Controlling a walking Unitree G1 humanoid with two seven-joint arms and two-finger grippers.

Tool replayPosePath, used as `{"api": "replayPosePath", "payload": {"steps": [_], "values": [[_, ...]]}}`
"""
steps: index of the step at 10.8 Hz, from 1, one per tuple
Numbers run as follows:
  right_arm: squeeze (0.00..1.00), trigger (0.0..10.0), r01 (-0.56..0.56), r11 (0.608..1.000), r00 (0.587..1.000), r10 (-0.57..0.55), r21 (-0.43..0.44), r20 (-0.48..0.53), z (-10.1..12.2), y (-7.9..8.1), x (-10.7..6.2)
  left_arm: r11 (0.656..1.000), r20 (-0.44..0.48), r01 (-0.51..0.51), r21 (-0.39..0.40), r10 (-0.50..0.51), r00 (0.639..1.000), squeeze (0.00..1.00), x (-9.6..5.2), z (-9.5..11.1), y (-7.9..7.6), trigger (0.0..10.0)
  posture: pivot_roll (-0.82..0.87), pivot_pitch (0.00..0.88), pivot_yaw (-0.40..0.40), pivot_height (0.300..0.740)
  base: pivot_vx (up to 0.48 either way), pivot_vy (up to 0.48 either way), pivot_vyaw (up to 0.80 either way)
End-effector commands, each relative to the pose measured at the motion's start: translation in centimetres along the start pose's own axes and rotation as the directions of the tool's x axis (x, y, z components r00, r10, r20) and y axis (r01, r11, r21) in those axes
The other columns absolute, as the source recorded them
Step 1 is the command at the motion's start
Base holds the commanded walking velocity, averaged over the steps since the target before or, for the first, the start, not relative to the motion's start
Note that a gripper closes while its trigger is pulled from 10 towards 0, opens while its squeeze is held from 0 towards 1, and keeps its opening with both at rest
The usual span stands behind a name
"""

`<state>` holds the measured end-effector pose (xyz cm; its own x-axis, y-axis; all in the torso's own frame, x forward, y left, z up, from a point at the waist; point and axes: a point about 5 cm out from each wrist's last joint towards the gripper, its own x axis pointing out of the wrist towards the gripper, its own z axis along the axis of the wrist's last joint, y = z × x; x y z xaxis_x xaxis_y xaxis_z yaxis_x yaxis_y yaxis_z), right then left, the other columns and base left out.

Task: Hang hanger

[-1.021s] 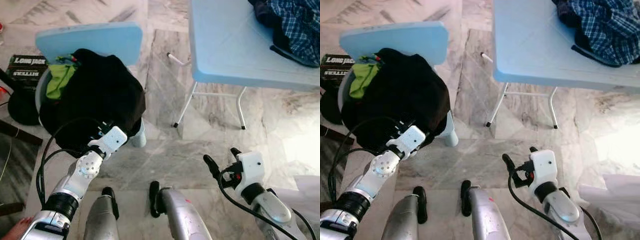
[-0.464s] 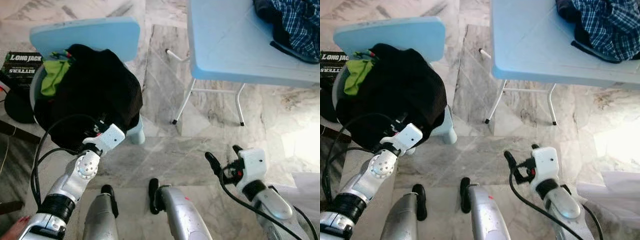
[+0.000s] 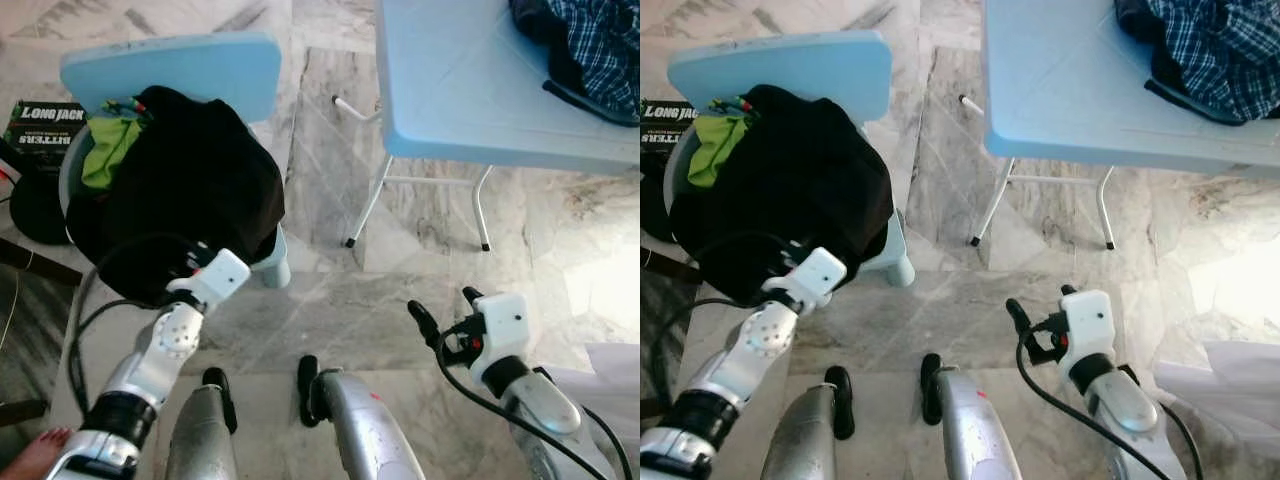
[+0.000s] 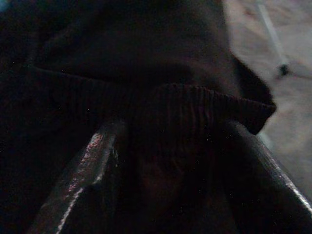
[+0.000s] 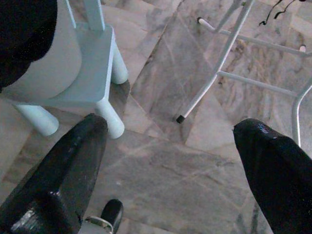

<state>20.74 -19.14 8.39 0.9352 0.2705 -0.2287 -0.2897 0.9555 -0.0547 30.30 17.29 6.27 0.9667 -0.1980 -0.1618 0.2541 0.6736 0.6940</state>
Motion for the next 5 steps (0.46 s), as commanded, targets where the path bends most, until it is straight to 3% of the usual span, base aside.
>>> {"api": "replayPosePath", "payload": {"steps": [1, 3, 4, 5], "values": [[0.0, 10.0, 0.007, 1.0, 0.999, -0.007, 0.006, -0.042, -1.0, 0.0, -0.4, 0.999, -0.031, 0.048, -0.016, -0.049, 0.998, 0.0, -0.5, -0.6, -1.3, 10.0, -0.14, 0.38, -0.156, 0.74, 0.0, 0.0, 0.0], [0.0, 10.0, 0.007, 1.0, 0.999, -0.007, 0.003, -0.044, -1.0, 0.0, -0.3, 0.999, 0.009, 0.032, -0.012, -0.031, 0.999, 0.0, -1.2, -0.1, -1.2, 10.0, -0.13, 0.38, -0.153, 0.74, 0.0, 0.0, 0.0], [0.0, 10.0, 0.007, 1.0, 0.999, -0.007, 0.002, -0.043, -1.0, 0.0, -0.2, 1.0, 0.003, 0.012, -0.021, -0.012, 1.0, 0.0, -1.4, -0.3, -0.9, 3.5, -0.13, 0.379, -0.154, 0.74, 0.0, 0.0, 0.0], [0.0, 10.0, 0.005, 1.0, 0.999, -0.005, 0.001, -0.039, -1.0, 0.1, 0.0, 1.0, 0.003, 0.007, -0.03, -0.007, 1.0, 0.0, -1.7, -0.5, -0.8, 0.0, -0.13, 0.379, -0.154, 0.74, 0.0, 0.0, 0.0]]}}
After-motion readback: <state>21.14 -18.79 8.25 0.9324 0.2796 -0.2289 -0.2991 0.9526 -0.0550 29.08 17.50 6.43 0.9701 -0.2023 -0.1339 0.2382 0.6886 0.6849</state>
